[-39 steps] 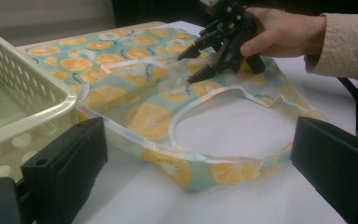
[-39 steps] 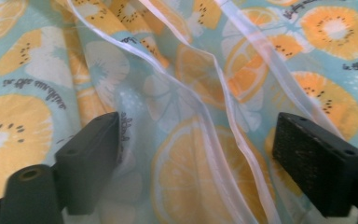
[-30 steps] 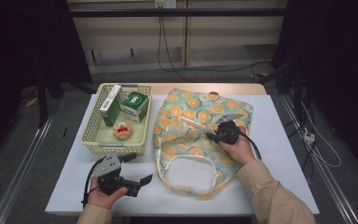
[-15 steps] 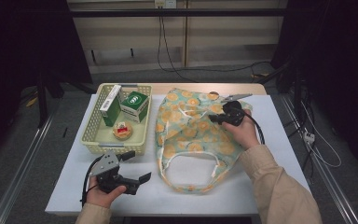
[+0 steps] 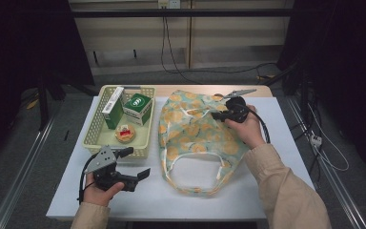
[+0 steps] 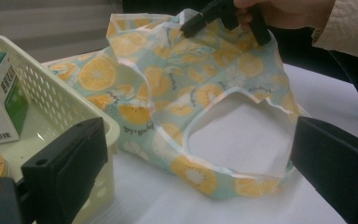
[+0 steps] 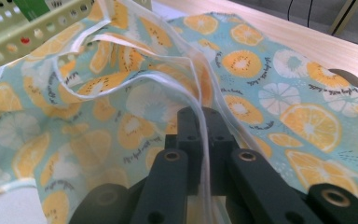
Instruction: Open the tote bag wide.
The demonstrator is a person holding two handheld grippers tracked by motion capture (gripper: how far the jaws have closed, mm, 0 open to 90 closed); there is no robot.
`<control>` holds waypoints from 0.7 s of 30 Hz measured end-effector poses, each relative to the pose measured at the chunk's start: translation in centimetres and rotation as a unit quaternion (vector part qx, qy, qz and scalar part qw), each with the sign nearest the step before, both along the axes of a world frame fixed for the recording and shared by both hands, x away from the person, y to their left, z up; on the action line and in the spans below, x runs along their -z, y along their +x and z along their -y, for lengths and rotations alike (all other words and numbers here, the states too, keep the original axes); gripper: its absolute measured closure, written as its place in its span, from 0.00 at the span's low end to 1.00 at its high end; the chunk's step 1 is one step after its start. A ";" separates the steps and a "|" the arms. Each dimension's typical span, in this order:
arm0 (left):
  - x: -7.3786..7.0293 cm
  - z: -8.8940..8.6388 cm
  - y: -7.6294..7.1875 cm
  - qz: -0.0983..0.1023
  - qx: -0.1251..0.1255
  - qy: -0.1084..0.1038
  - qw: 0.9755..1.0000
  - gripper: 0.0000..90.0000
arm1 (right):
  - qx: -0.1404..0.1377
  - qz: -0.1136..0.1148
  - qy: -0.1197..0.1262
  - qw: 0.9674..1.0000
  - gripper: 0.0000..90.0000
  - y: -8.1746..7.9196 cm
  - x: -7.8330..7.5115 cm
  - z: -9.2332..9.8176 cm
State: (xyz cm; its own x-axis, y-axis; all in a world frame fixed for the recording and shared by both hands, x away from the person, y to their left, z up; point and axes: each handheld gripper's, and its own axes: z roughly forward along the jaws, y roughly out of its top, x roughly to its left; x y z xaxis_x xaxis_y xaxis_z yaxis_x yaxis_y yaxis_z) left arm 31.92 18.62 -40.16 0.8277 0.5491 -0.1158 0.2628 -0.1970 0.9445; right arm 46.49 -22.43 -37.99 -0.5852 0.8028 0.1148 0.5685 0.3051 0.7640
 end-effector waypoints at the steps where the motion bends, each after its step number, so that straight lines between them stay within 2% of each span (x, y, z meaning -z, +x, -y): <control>1: 0.1 0.0 0.0 0.001 0.000 0.000 1.000 0.04 | -0.002 -0.001 -0.002 1.000 0.96 0.0 0.2 0.0; 2: 0.1 -0.1 0.1 0.004 0.002 0.004 1.000 0.04 | 0.000 -0.004 0.003 1.000 0.93 -0.1 0.3 0.1; 4: 0.2 0.0 0.1 0.002 0.002 0.005 1.000 0.04 | -0.001 -0.006 0.015 1.000 0.98 -0.1 0.3 0.4; 6: 0.2 -0.1 0.1 0.002 0.001 0.005 1.000 0.04 | 0.001 -0.006 0.020 1.000 0.96 -0.1 0.1 0.8; 8: 0.1 -0.2 0.1 0.003 0.000 0.005 1.000 0.04 | 0.006 -0.002 0.025 1.000 0.99 -0.2 -0.2 1.3; 10: 0.0 -0.1 0.2 0.003 -0.002 0.003 1.000 0.04 | 0.010 -0.002 0.053 0.999 0.98 -0.2 -0.7 1.9; 13: 0.0 -0.1 0.3 0.002 -0.001 0.005 1.000 0.04 | 0.003 0.007 0.037 0.999 1.00 -0.4 -1.6 2.2; 16: -0.1 -0.1 0.5 0.002 -0.001 0.005 1.000 0.04 | 0.009 0.021 0.037 0.999 1.00 -0.5 -2.5 2.4; 19: -0.2 -0.2 0.7 0.004 -0.002 0.008 1.000 0.04 | 0.013 0.027 0.045 0.999 0.99 -0.7 -3.4 2.4; 21: -0.3 -0.2 0.9 0.006 -0.004 0.010 1.000 0.04 | 0.011 0.027 0.039 0.999 1.00 -0.7 -4.0 2.3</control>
